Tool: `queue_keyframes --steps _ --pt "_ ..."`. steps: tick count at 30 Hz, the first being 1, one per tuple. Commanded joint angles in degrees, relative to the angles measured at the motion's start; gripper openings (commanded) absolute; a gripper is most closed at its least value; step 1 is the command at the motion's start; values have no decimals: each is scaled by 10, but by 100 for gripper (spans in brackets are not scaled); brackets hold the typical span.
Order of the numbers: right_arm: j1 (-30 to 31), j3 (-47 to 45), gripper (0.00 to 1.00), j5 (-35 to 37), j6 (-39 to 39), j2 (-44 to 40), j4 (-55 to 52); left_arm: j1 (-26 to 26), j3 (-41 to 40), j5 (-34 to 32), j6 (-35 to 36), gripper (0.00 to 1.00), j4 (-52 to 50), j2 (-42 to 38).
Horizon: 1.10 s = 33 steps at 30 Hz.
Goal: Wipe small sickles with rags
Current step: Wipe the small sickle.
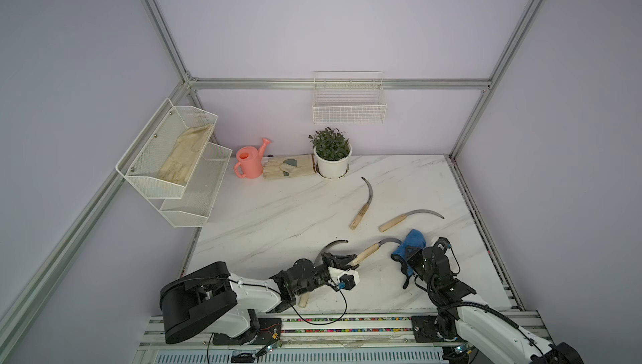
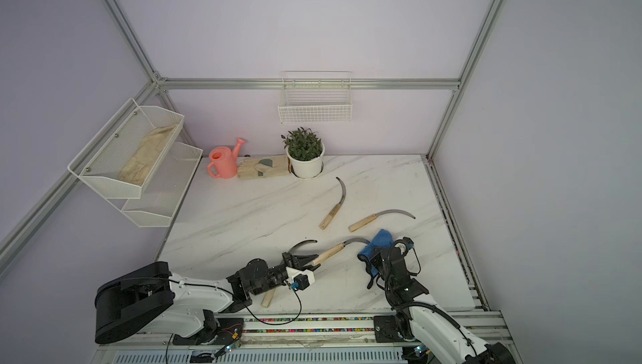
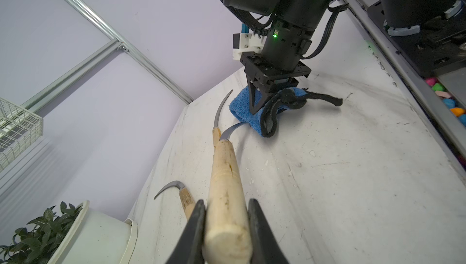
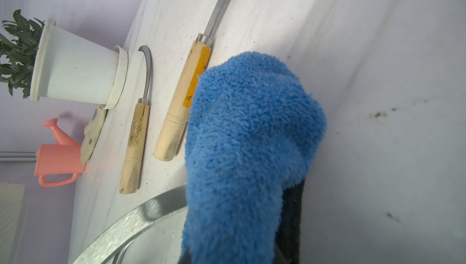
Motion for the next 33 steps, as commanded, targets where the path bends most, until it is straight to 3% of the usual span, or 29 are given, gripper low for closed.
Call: queue_keyframes --steps 1,6,9,13,21,29,33 --pt "-1 8 0 -11 -3 -15 -27 -4 -15 23 -2 0 27 -13" --pt "-2 62 0 -96 -84 -12 14 -5 -14 23 0 0 28 -9" --pt "3 81 0 -157 -108 -17 55 -5 -14 23 0 0 27 -11" --pt "38 103 0 -187 -123 -4 87 -6 -13 24 1 0 26 -11" --pt "159 144 0 -128 -143 100 125 -7 -12 21 3 0 33 -3" --pt "150 108 0 15 -78 72 41 -6 -16 23 1 0 30 -11" --pt "100 78 0 17 -54 55 9 -6 -16 24 0 0 33 -10"
